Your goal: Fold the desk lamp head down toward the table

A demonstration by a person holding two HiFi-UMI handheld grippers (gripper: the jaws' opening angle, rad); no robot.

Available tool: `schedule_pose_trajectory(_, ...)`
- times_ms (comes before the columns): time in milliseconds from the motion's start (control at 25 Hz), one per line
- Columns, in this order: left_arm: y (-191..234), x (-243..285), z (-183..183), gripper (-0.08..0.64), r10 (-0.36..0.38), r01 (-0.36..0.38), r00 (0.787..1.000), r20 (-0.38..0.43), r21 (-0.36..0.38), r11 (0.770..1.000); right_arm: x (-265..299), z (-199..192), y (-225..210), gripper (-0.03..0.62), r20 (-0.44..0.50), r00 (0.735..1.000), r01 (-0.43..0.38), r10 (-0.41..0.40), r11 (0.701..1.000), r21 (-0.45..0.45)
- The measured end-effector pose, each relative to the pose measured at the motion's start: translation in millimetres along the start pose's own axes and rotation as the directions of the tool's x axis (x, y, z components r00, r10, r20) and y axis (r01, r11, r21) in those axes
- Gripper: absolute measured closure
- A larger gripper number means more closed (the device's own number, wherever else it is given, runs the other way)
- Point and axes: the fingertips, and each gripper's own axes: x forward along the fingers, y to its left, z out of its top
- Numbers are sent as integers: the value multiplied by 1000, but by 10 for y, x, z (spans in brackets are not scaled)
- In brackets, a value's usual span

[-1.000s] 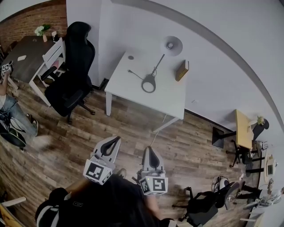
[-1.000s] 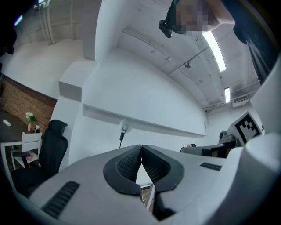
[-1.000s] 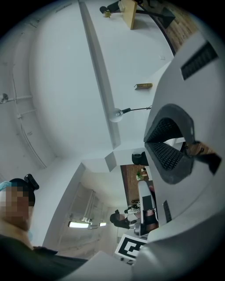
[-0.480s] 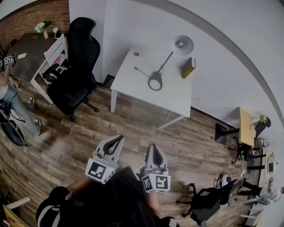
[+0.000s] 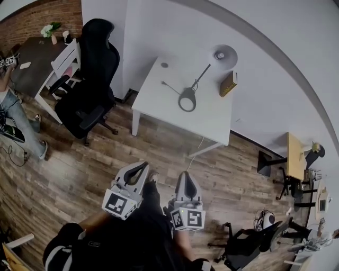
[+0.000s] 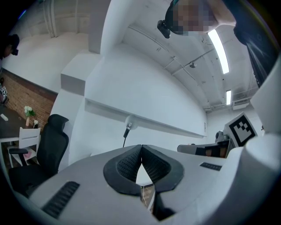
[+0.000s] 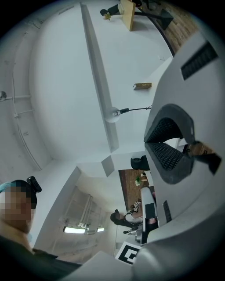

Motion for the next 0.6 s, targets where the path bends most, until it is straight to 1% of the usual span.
schedule_pose_trajectory(240,32,624,43,534,39,-39,999,20,-1,999,491,82,-474,578,13,999,-43,43,999,1)
schedule_pose_trajectory(480,98,1341,47,534,71,-71,997,16,19,997,1006,179,-1015,578,6,997,-77,77,997,-7)
schedule_pose_trajectory(600,105,1697,66,534,91,-91,996,12,18,996,1249,249,-1282,578,6,995,-95,95,995,-5)
